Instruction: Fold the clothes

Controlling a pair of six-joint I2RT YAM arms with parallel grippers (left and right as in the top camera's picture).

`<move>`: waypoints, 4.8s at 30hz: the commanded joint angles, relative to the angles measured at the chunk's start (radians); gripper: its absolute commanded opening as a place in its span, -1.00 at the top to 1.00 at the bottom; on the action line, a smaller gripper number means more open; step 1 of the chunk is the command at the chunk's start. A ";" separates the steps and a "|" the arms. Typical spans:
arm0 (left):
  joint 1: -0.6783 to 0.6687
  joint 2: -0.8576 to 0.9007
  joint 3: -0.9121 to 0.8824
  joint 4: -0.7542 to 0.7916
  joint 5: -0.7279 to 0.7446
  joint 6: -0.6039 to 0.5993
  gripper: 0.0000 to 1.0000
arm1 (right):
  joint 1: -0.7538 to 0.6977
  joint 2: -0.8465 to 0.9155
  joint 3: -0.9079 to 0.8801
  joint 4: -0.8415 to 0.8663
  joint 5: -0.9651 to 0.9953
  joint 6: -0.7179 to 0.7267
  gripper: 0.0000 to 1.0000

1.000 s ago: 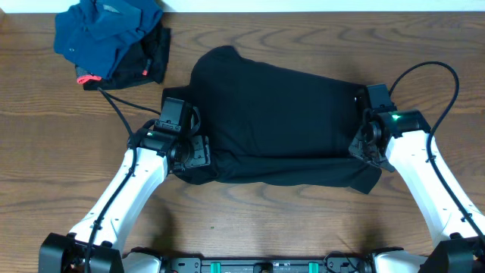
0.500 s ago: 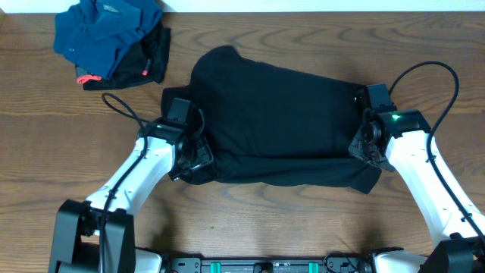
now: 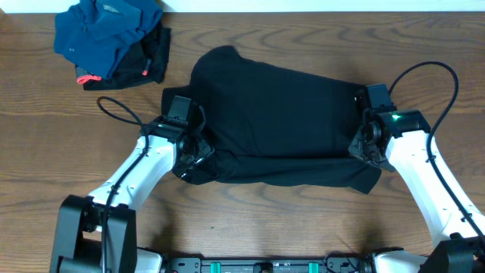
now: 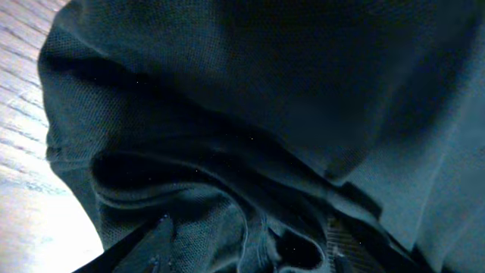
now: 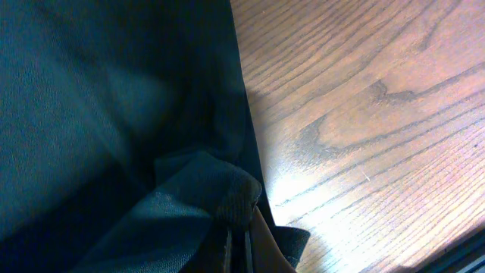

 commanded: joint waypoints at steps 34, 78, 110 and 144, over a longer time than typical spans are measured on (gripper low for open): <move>-0.001 0.079 0.000 0.018 -0.057 -0.012 0.88 | -0.006 -0.016 -0.001 -0.007 0.015 -0.023 0.97; 0.000 -0.021 0.002 0.281 -0.174 0.174 0.88 | -0.007 -0.016 -0.072 0.047 0.110 0.084 0.97; 0.000 0.023 0.002 0.427 -0.325 0.430 -0.56 | -0.032 -0.012 -0.191 0.249 0.300 0.039 -0.49; -0.153 -0.029 0.001 0.162 -0.003 0.705 0.20 | 0.010 -0.008 -0.211 0.264 -0.603 -0.349 0.88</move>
